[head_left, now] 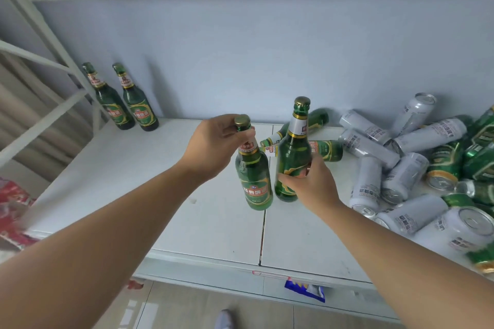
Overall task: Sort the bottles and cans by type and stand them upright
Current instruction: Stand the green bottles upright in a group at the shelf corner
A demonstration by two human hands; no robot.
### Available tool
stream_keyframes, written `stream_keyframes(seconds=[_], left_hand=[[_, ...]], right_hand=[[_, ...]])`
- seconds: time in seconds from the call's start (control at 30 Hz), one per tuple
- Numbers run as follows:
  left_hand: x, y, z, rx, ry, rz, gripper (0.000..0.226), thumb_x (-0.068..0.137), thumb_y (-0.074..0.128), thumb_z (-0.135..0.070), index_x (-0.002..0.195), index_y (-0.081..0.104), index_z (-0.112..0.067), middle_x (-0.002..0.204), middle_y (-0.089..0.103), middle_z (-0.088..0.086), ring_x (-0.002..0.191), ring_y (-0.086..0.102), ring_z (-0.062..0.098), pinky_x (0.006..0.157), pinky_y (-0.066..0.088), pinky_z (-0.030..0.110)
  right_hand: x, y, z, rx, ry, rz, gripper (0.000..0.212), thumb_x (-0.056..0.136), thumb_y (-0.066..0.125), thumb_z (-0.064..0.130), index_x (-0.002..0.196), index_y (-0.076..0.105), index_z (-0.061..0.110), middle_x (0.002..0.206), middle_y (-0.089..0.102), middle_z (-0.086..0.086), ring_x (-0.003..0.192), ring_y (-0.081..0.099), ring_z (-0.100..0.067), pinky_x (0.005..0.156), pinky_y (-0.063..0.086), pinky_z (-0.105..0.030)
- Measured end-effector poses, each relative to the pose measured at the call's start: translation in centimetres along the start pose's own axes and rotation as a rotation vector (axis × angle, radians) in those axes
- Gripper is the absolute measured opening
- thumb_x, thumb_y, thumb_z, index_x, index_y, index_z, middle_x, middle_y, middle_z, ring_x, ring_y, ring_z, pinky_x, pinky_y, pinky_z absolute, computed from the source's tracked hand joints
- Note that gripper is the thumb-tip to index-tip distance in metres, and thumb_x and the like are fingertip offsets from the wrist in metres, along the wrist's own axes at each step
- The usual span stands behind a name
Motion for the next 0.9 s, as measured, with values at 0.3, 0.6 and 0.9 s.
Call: stream_keyframes(seconds=[0.3, 0.6, 0.9], left_hand=[[-1.9, -5.0, -0.2, 0.14, 0.019, -0.145, 0.007, 0.096, 0.068, -0.023, 0.092, 0.07, -0.028, 0.094, 0.078, -0.013, 0.088, 0.073, 0.012, 0.081, 0.056, 0.034], [-2.4, -13.4, 2.9, 0.227, -0.002, -0.225, 0.011, 0.094, 0.07, -0.025, 0.101, 0.076, -0.018, 0.091, 0.078, -0.005, 0.087, 0.071, 0.019, 0.067, 0.05, 0.017], [-2.3, -23.6, 5.7, 0.219, 0.032, -0.218, 0.014, 0.094, 0.072, -0.024, 0.105, 0.077, -0.017, 0.096, 0.079, -0.008, 0.088, 0.071, 0.0, 0.074, 0.051, 0.005]], right_hand=[[-0.9, 3.2, 4.2, -0.074, -0.137, 0.093, 0.06, 0.065, 0.087, 0.05, 0.105, 0.05, 0.026, 0.091, 0.063, 0.014, 0.085, 0.064, -0.011, 0.076, 0.055, -0.035], [-2.0, 10.4, 9.4, -0.09, -0.196, 0.158, 0.062, 0.066, 0.087, 0.052, 0.112, 0.053, 0.027, 0.101, 0.066, 0.01, 0.091, 0.064, -0.015, 0.079, 0.056, -0.035], [-4.5, 19.3, 14.0, -0.084, -0.155, 0.175, 0.06, 0.066, 0.088, 0.045, 0.111, 0.052, 0.027, 0.1, 0.065, 0.011, 0.09, 0.064, -0.015, 0.076, 0.052, -0.033]])
Point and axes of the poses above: each hand's wrist, its own x-axis towards the middle knuckle, its own y-axis out of the palm, z = x × y, the point moved 3 cm from there along x, towards the middle knuckle
